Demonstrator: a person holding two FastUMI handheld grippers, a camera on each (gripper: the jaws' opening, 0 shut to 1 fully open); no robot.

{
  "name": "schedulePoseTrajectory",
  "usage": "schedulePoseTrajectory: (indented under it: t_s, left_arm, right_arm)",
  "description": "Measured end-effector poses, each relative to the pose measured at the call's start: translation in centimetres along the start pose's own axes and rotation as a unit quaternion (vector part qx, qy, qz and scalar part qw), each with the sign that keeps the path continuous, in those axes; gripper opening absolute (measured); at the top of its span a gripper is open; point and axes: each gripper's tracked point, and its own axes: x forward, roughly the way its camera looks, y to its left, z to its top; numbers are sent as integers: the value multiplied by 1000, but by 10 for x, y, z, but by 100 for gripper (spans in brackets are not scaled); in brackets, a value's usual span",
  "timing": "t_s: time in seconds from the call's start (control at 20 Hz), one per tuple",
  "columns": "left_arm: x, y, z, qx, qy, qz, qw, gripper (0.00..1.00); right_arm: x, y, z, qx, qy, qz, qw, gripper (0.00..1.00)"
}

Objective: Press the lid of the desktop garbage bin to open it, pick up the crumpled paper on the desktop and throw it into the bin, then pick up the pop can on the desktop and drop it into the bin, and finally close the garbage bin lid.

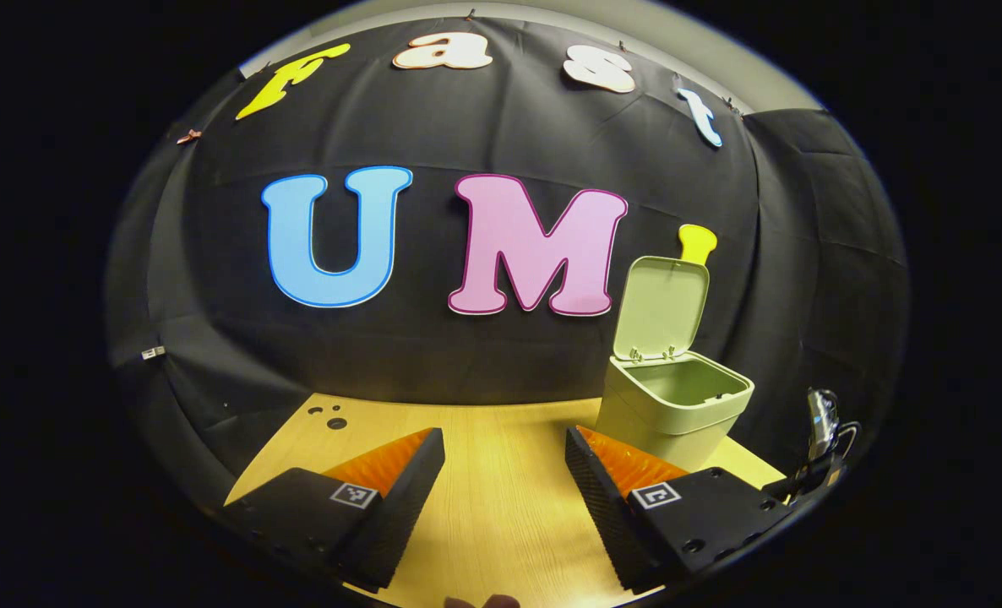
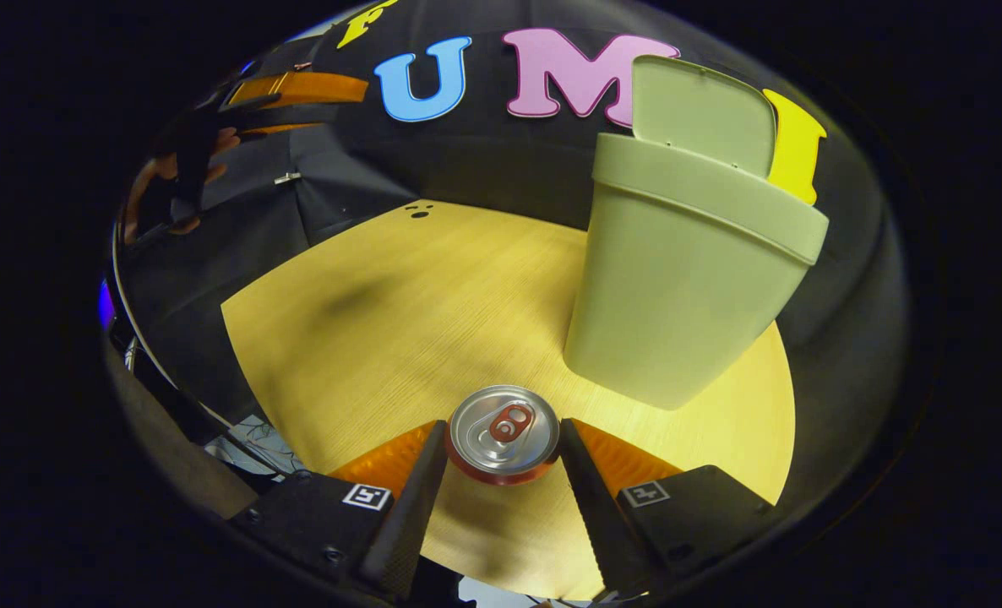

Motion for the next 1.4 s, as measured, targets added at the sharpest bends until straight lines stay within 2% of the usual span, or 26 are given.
schedulePoseTrajectory:
  t_s: [0.55,0.9,1.15,1.4]
  left_arm:
    - [8,-6,0,-9,-2,-13,1000,93]
    - [7,-3,1,-13,-3,-12,1000,93]
    - [8,-1,1,-15,-4,-11,1000,93]
    - [10,0,4,-11,-6,-10,1000,93]
  right_arm:
    - [-68,-20,121,13,-89,2,996,83]
    - [-101,-53,200,36,-168,-17,985,83]
    - [-104,-87,243,35,-208,-43,977,82]
    - [-82,-116,257,47,-214,-72,973,83]
